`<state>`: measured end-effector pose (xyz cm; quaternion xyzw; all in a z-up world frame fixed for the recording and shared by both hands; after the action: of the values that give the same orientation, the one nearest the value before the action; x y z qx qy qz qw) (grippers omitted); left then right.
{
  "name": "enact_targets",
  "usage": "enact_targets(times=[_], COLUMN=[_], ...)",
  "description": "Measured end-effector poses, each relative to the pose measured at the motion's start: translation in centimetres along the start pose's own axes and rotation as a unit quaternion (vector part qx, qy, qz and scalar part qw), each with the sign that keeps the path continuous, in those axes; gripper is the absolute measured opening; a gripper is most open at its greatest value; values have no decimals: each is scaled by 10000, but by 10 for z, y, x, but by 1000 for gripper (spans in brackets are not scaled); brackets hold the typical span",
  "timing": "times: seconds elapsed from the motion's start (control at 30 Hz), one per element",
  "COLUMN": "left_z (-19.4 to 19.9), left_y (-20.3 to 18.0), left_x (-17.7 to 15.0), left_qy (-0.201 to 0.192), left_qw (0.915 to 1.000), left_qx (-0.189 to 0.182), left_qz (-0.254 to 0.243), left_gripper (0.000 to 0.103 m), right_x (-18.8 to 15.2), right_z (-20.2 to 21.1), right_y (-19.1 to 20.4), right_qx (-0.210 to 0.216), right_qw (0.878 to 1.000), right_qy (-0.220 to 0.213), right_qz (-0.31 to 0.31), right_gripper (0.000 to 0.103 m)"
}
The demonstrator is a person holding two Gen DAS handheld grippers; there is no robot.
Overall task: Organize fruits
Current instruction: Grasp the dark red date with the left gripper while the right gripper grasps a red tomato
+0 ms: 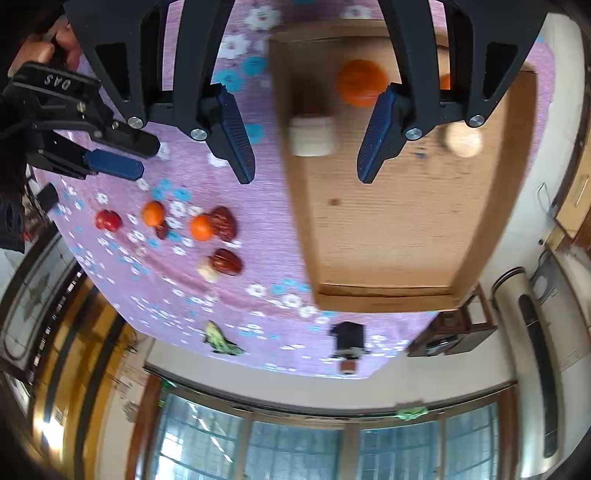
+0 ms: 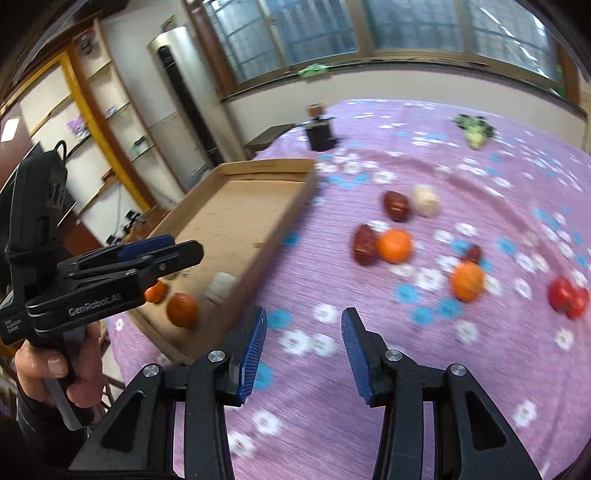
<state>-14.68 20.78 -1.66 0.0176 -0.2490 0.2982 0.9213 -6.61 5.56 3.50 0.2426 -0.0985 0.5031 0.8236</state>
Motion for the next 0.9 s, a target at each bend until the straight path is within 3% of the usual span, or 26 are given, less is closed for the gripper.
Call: enact_targets(times=[0.4, 0.9], left_z=[-15, -48], left_y=[-67, -97], left_x=[-4, 2], left_qy=[219, 516], left_qw=[9981, 9959], left_qx=[-225, -216], left_qz=[-538, -717], left_gripper=[56, 56], right_x=[-25, -48], right_z=[32, 51], right_y=[-77, -152], right_qx=[-373, -631], right_qw=[9970, 9883], right_qy=[-193, -326], right_qz=[-655, -1352], right_gripper=[45, 45])
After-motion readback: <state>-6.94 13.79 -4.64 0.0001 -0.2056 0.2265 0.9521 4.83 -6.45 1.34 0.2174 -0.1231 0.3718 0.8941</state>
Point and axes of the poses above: each gripper's, at about its wrist camera, not at the fingertips, and z roughly against the way its jaws point, y to its left, x to its top, the point moved 9 cm from there along -z, roughly the way its jaws point, and after that the axes turned 13 degrees about y, right-handed, at the moved point
